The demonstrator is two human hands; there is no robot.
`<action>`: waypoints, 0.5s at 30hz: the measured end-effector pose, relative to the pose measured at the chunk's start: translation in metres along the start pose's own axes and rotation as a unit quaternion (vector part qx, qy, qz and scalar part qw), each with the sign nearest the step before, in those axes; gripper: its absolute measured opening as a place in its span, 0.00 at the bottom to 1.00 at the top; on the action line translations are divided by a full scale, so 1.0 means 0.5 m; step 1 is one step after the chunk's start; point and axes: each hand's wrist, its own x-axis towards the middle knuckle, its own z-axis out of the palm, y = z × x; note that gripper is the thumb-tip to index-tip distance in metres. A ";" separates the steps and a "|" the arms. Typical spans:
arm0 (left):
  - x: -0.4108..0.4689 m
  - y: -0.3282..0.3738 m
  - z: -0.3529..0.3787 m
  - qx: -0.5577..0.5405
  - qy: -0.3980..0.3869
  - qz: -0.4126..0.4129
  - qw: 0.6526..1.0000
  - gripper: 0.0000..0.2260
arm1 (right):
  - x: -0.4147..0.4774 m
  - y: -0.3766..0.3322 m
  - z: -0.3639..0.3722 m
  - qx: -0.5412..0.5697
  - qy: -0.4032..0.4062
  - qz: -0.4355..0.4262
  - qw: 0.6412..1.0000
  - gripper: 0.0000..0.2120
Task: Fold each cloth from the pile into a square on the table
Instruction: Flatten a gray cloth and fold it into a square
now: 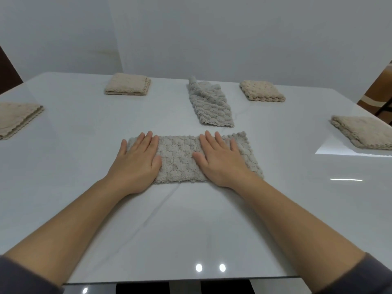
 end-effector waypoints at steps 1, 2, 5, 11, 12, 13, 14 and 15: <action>0.000 0.000 0.000 0.000 0.000 0.000 1.000 0.26 | -0.004 0.015 -0.002 -0.002 0.000 0.009 1.000 0.31; -0.001 0.000 0.000 0.000 0.000 0.001 1.000 0.26 | -0.006 0.028 -0.005 -0.003 0.001 0.018 1.000 0.31; -0.002 0.000 -0.001 -0.001 -0.002 0.000 1.000 0.26 | -0.015 0.061 -0.014 0.000 -0.002 0.045 0.999 0.32; -0.001 0.007 -0.001 0.006 0.002 -0.002 1.000 0.26 | -0.016 0.080 -0.032 0.000 0.005 0.080 0.997 0.30; 0.000 0.007 -0.002 0.006 0.002 -0.002 1.000 0.26 | -0.012 0.069 -0.040 0.010 0.031 0.080 0.996 0.30; 0.000 0.007 -0.002 0.006 0.002 -0.002 1.000 0.26 | -0.005 0.054 -0.049 0.020 0.062 0.074 0.995 0.29; 0.000 0.006 -0.001 0.006 0.002 -0.002 1.000 0.26 | 0.005 0.034 -0.057 0.024 0.091 0.060 0.994 0.28; 0.000 0.005 -0.001 0.007 0.002 -0.001 1.000 0.26 | 0.017 0.011 -0.061 0.022 0.114 0.042 0.992 0.28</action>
